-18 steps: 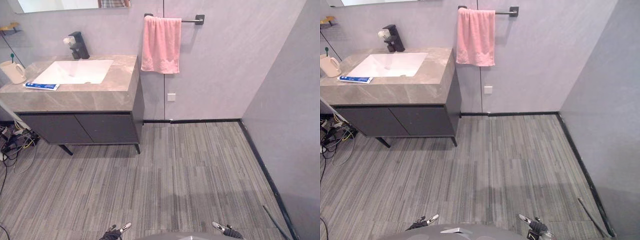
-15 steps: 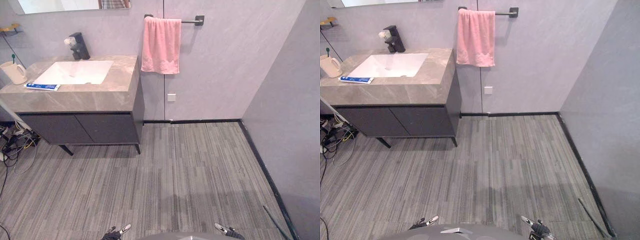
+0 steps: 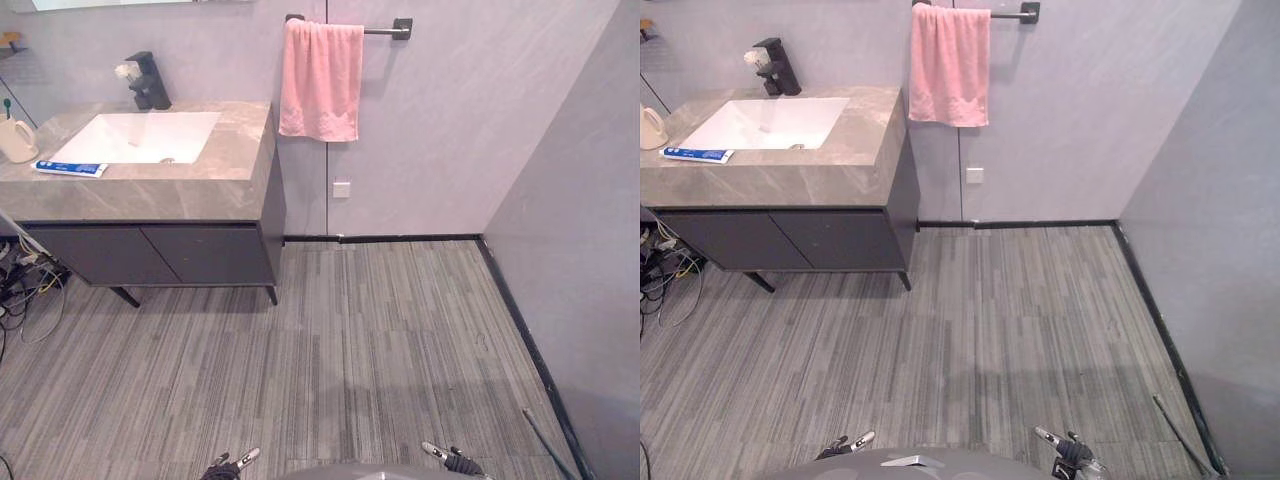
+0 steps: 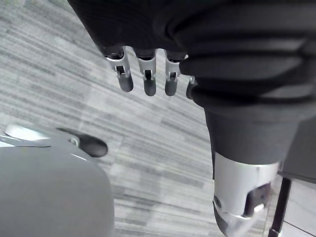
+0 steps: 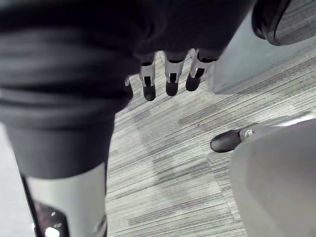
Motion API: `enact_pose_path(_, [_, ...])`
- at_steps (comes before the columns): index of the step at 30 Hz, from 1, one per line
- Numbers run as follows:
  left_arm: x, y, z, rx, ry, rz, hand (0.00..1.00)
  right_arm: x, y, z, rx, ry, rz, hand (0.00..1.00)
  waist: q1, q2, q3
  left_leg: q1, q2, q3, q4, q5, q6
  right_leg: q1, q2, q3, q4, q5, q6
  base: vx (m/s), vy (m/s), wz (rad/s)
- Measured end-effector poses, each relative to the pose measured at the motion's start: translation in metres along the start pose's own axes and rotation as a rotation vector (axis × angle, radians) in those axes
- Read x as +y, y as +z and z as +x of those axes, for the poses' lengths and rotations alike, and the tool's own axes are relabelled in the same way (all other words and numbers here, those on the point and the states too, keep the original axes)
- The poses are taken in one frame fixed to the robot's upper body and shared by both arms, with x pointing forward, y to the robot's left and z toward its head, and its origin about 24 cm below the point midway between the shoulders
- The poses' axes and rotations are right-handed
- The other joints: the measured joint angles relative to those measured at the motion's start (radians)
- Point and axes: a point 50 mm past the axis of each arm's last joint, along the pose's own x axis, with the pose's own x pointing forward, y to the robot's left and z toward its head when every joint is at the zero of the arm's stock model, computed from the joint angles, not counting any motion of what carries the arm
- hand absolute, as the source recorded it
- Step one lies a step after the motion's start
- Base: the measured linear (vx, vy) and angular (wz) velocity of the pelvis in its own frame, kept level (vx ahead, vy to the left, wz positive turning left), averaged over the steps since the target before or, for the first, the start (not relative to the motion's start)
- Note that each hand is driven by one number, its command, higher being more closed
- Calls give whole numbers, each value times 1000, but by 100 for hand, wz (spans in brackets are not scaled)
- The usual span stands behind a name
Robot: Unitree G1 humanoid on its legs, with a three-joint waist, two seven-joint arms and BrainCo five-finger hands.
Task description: Organize washtable
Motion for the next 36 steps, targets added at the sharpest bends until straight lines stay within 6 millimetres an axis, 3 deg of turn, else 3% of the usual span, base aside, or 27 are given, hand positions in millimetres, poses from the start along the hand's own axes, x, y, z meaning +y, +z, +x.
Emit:
enact_pose_path(19, [-2,0,0,0,-23,20,0,5,2,0,-8,31,-3,0,-3,-3,2,-9,1,22,-8,-6,-3,-21,1,15,3,-13,4,-5,3,-2])
enact_pose_path(27, [-2,8,2,-18,-28,22,0,19,23,4,-54,72,-43,0,11,-6,44,-60,1,55,54,-46,15,-63,2,63,27,-7,5,44,12,-17])
enact_pose_path(30, [-8,19,4,-52,-38,-3,0,24,31,5,-78,82,-43,0,22,-3,92,-124,1,55,199,-136,31,-128,-4,46,183,-89,37,12,82,3])
enact_pose_path(31, [-9,20,4,-60,-41,-4,0,24,30,3,-91,83,-38,0,24,-4,98,-131,-2,51,237,-178,44,-177,-15,20,319,-134,59,-14,93,22])
enact_pose_path(32, [-9,23,5,-66,-41,-9,0,21,31,2,-113,80,-14,0,24,1,113,-126,-3,44,262,-204,51,-258,-28,-27,528,-159,56,34,73,22])
enact_pose_path(34, [-6,24,5,-68,-32,-19,0,23,34,1,-140,86,39,0,23,-13,123,-85,-9,40,273,-227,63,-375,-71,-97,754,-189,36,126,62,9])
enact_pose_path(36, [-5,24,5,-59,-26,-39,0,20,33,1,-140,78,69,0,21,-18,128,-31,-7,41,247,-242,63,-440,-104,-174,704,-192,32,145,48,-8])
